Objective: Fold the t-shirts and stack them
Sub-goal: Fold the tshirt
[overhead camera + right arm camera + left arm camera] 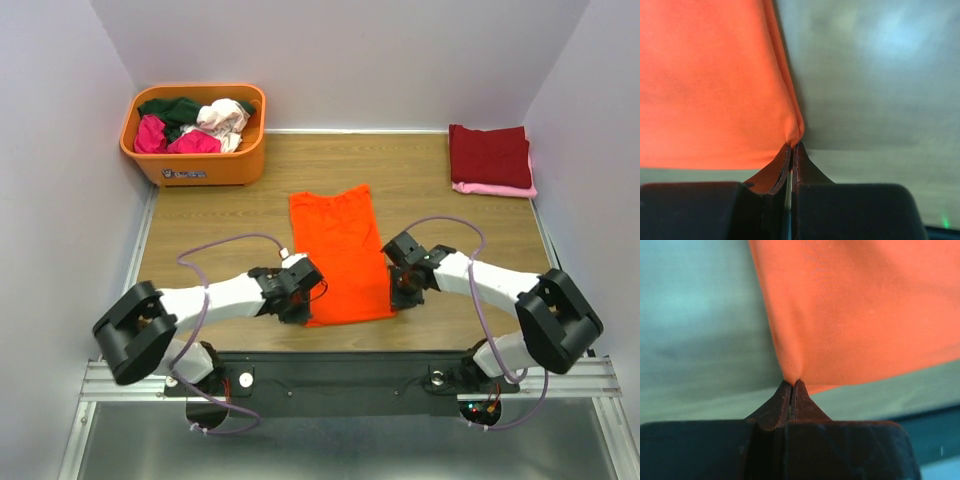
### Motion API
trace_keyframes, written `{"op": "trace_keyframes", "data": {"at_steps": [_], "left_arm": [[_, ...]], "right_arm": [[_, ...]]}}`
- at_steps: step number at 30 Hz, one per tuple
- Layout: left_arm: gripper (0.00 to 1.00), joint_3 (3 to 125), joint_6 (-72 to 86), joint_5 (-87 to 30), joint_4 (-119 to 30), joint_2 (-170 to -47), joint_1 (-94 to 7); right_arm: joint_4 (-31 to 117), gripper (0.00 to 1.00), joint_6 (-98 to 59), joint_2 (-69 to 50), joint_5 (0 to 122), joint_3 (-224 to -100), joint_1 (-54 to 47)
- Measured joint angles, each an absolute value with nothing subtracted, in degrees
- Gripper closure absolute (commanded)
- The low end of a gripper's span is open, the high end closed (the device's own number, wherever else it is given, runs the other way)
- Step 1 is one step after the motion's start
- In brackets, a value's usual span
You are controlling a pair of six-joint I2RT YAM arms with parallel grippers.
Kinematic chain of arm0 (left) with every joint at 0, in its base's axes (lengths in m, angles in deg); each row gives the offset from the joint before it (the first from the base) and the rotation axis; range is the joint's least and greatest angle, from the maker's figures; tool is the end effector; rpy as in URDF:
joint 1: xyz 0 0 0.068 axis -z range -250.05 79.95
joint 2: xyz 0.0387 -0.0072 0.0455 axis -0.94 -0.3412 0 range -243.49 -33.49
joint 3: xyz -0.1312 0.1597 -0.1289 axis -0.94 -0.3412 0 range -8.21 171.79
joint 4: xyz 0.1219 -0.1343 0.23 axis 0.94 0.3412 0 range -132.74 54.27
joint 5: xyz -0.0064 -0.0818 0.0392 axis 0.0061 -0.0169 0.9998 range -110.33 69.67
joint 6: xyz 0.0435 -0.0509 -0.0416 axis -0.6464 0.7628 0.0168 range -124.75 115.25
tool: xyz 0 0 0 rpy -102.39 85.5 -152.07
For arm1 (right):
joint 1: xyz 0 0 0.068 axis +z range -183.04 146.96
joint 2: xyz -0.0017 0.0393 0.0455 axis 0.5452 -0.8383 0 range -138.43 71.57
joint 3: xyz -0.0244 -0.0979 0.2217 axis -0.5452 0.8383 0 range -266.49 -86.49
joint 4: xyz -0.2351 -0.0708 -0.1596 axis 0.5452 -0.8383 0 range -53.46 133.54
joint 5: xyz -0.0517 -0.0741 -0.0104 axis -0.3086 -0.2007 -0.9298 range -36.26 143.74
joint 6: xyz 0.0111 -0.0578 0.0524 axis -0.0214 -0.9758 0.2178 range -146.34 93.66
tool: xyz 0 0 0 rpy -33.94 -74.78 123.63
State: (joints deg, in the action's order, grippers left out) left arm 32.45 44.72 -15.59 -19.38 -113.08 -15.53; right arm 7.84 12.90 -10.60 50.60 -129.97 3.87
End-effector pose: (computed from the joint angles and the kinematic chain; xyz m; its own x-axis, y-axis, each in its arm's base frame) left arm 0.1774 -0.2394 0.0900 -0.9338 0.0050 -0.3578 0.1223 0.9441 -0.3060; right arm 0.2269 0.1657 0.0816 -0.9683 0.0627 -0.2417 0.0318 0.9911 0.1295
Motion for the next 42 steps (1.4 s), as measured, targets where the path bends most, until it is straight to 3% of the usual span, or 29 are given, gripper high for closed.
{"op": "trace_keyframes", "data": {"at_steps": [10, 15, 22, 32, 42], "left_arm": [[1.0, 25.3, 50.3, -23.0, -17.3, -97.4, -12.0], [1.0, 32.1, 50.6, -19.4, -11.1, -97.2, -13.1], [1.0, 41.4, 45.5, -14.1, -7.3, -97.2, -24.8], [1.0, 55.9, 35.4, -10.7, -6.4, -106.5, -30.3], [1.0, 63.5, 27.9, -10.8, -8.0, -115.6, -34.8]], "right_arm": [[-1.8, 0.99, 16.1, 0.5, 56.5, -125.1, 8.7], [-8.1, 0.99, 15.7, -0.1, 52.6, -135.8, 8.6], [-11.1, 0.99, 11.3, -8.0, 47.3, -152.8, 6.7], [-13.1, 0.99, 4.4, -16.9, 45.9, -168.5, -0.2], [-13.2, 0.99, 0.8, -23.0, 46.7, -174.3, -3.1]]}}
